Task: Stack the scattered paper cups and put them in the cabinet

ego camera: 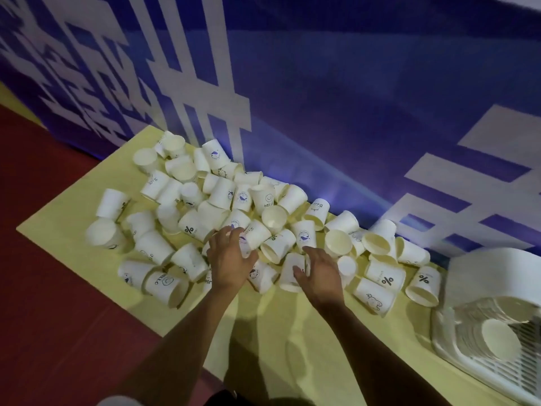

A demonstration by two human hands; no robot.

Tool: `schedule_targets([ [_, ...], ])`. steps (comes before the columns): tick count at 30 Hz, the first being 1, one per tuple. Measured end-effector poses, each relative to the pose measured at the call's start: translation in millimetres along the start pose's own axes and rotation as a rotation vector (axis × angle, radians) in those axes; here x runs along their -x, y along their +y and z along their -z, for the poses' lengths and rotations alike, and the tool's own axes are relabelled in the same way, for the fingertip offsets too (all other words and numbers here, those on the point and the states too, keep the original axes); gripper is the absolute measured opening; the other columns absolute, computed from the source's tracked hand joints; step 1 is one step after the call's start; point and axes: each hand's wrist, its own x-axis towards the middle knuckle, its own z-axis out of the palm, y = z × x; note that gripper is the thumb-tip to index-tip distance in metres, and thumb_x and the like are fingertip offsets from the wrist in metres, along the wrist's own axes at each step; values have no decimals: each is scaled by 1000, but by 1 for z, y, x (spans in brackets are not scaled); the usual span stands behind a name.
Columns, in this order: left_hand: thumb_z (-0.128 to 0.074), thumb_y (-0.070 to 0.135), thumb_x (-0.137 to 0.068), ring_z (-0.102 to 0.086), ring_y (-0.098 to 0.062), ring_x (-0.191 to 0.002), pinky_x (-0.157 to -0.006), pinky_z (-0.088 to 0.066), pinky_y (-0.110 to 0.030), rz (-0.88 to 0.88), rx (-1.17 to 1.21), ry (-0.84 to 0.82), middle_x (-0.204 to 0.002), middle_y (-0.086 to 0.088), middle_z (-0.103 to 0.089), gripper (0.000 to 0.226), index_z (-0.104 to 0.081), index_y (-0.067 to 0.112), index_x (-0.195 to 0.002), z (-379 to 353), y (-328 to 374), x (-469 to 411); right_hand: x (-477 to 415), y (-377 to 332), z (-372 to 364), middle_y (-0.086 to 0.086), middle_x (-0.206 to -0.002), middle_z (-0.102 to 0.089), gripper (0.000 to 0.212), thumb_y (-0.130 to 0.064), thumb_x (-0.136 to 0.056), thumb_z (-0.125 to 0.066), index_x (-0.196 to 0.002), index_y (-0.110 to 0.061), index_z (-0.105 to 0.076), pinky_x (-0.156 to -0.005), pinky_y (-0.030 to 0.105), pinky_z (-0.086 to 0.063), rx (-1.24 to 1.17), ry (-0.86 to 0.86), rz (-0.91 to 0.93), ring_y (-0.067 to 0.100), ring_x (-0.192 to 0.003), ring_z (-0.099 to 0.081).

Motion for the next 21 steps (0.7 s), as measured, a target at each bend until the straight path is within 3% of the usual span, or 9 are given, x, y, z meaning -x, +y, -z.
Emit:
schedule_targets([
  [6,-71,56,-69,-35,-33,-134,-110,-30,-49,50,48,-135,-140,-8,-43,76,-54,26,-136,1,-31,-13,-5,-20,-38,9,-114,-68,57,-46,-80,-68,-126,-11,-64,-85,43,-51,69,-104,93,32,-103,-63],
  [9,-75,52,-75,-33,-30,-134,-113,-29,-44,92,114,-196,-143,-7,-40,77,-46,31,-143,0,-36,-12,-4,-25,-55,10,-113,-67,67,-59,-78,-59,-124,-11,-63,-83,45,-52,149,-172,155,33,-99,-63],
  [15,-76,43,-80,-42,-22,-132,-105,-35,-28,131,291,-256,-140,-4,-40,76,-41,31,-146,5,-39,-11,-1,-39,-77,8,-98,-67,62,-63,-77,-68,-110,-11,-63,-74,41,-48,354,-235,147,30,-87,-62],
  [21,-79,37,-78,-41,-17,-130,-99,-31,-21,154,363,-257,-141,-3,-40,78,-41,24,-146,10,-41,-7,-2,-47,-82,8,-124,-60,56,-52,-89,-57,-131,-14,-53,-97,41,-39,327,-259,93,29,-114,-53],
])
